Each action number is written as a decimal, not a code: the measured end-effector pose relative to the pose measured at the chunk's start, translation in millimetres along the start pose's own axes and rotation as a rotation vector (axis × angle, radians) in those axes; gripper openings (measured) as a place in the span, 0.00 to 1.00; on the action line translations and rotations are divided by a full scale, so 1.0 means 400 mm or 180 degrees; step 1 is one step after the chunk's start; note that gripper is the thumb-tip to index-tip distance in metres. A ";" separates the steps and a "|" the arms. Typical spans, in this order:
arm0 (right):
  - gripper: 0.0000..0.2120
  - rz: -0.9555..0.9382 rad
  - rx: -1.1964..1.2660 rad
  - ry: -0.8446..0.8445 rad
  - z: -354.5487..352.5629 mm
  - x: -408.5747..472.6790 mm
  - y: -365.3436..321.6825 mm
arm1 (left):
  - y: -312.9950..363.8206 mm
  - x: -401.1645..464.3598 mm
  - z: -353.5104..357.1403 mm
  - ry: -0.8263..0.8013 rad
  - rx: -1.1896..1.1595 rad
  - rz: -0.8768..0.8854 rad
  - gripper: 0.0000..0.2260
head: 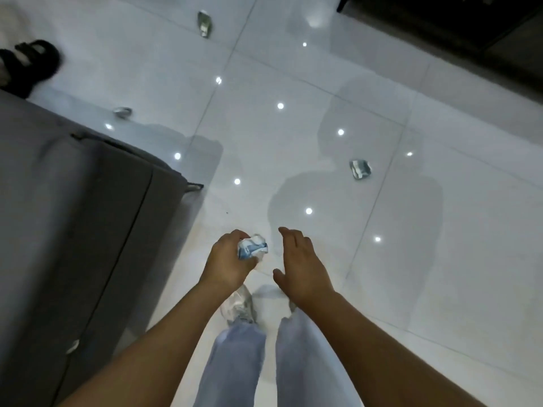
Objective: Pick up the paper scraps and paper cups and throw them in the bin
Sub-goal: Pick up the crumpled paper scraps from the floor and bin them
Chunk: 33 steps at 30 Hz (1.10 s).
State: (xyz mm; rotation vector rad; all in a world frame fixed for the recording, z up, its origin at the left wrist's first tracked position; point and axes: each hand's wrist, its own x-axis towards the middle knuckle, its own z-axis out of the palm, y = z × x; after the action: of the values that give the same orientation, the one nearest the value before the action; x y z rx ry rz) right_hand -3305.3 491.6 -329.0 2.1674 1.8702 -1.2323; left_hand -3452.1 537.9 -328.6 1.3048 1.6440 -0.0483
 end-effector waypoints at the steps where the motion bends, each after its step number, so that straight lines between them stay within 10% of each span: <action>1: 0.35 0.0025 -0.0054 0.0029 -0.029 0.005 0.016 | 0.021 0.007 -0.010 0.0004 0.0108 0.0031 0.15; 18: 0.31 0.1096 0.0065 -0.0018 -0.440 0.350 0.562 | 0.523 0.348 0.180 -0.0236 0.0623 0.0065 0.13; 33: 0.34 0.1348 -0.0068 0.0027 -0.151 0.858 0.999 | 0.439 0.990 0.462 -0.0192 0.1067 0.0517 0.15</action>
State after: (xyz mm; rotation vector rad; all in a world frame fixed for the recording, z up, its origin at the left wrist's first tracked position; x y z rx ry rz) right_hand -2946.7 692.7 -664.1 2.3867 1.3143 -1.1071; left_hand -3168.7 789.4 -608.5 1.6701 1.5164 -0.2722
